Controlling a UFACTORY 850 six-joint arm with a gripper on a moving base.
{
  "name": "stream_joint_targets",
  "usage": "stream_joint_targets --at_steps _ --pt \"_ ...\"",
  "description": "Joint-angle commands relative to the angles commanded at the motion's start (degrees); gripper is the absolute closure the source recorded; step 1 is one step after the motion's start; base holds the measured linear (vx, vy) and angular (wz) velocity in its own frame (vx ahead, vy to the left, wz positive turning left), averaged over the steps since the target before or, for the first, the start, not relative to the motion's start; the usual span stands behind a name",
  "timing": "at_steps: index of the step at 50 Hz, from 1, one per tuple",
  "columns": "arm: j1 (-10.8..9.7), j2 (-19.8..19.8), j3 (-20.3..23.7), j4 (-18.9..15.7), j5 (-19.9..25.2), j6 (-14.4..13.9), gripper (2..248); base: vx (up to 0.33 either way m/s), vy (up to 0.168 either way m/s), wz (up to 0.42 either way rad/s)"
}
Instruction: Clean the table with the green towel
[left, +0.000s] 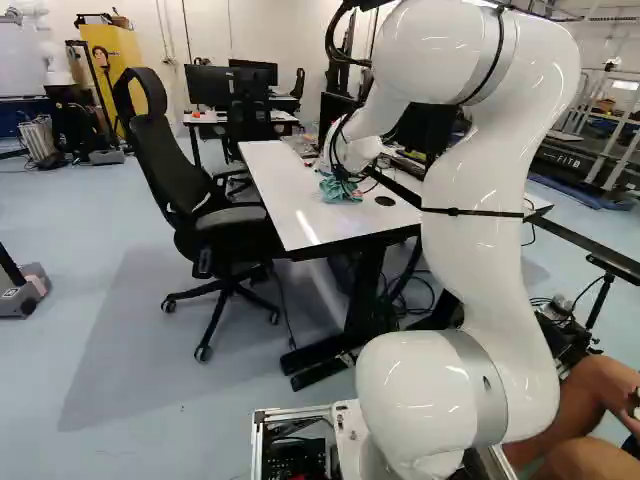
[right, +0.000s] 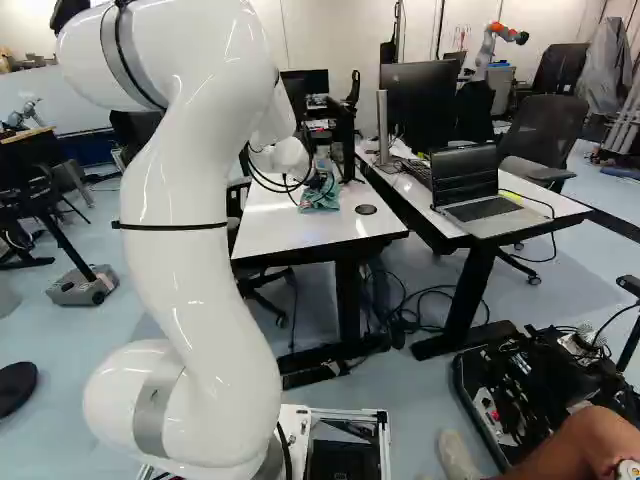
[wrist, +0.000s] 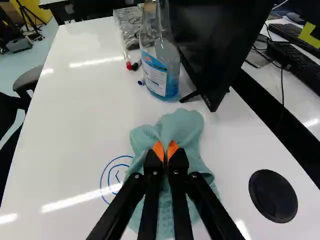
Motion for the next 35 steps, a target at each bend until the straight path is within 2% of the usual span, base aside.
stream_joint_targets --at_steps 35 --pt "0.0 0.0 0.0 0.0 -5.01 0.0 222 0.0 0.0 0.0"
